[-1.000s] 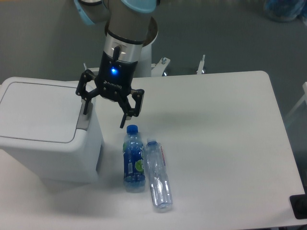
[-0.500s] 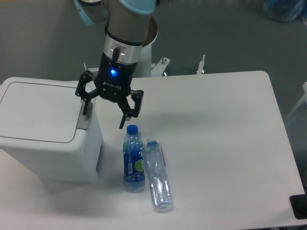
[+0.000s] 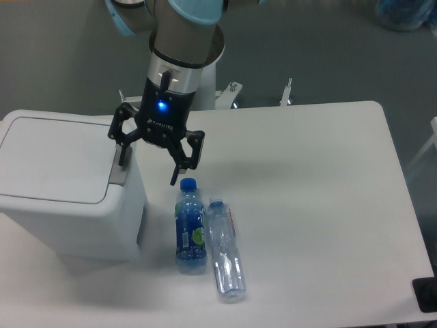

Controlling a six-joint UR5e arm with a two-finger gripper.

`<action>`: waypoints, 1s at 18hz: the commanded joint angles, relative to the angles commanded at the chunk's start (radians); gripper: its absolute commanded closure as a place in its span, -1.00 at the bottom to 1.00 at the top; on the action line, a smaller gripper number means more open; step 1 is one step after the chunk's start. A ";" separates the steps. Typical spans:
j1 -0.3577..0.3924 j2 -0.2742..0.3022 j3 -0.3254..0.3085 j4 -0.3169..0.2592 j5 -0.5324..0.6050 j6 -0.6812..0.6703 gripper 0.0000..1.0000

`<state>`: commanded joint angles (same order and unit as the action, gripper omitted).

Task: Open the trash can
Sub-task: 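Press the gripper finger down on the grey lid tab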

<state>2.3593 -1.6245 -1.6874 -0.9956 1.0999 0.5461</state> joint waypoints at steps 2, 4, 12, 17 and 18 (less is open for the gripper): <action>0.000 0.002 -0.005 0.000 0.000 0.000 -1.00; 0.000 0.000 -0.006 0.000 0.000 0.000 -1.00; 0.000 0.000 -0.014 0.000 0.002 0.000 -1.00; 0.000 0.002 -0.014 0.000 0.002 0.000 -1.00; 0.000 0.000 -0.014 0.000 0.002 0.000 -1.00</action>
<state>2.3593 -1.6245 -1.7012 -0.9956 1.1014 0.5461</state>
